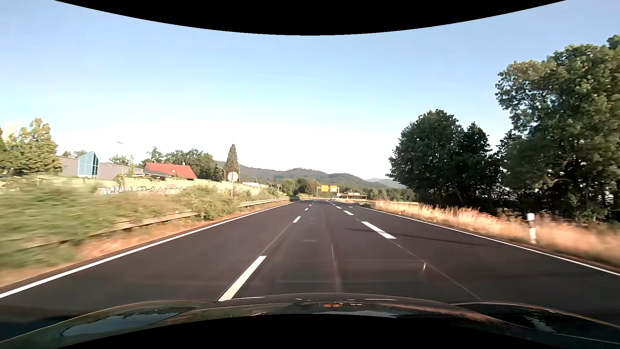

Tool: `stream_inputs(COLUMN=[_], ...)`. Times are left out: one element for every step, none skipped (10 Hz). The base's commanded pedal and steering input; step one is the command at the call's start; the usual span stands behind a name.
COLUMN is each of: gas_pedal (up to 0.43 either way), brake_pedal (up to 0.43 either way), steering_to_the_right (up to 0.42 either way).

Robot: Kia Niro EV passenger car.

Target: Follow the waypoints while adhering to traffic rules and regulations

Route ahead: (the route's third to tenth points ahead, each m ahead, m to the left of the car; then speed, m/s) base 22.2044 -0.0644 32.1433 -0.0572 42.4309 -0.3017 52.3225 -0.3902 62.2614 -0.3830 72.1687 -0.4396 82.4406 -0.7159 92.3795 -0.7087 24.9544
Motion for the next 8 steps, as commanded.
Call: stream_inputs(gas_pedal=[0.209,0.209,0.209,0.209,0.209,0.209,0.209,0.209], brake_pedal=[0.0,0.0,0.0,0.0,0.0,0.0,0.0,0.0], steering_to_the_right=[0.002,0.002,0.002,0.002,0.002,0.002,0.002,0.002])
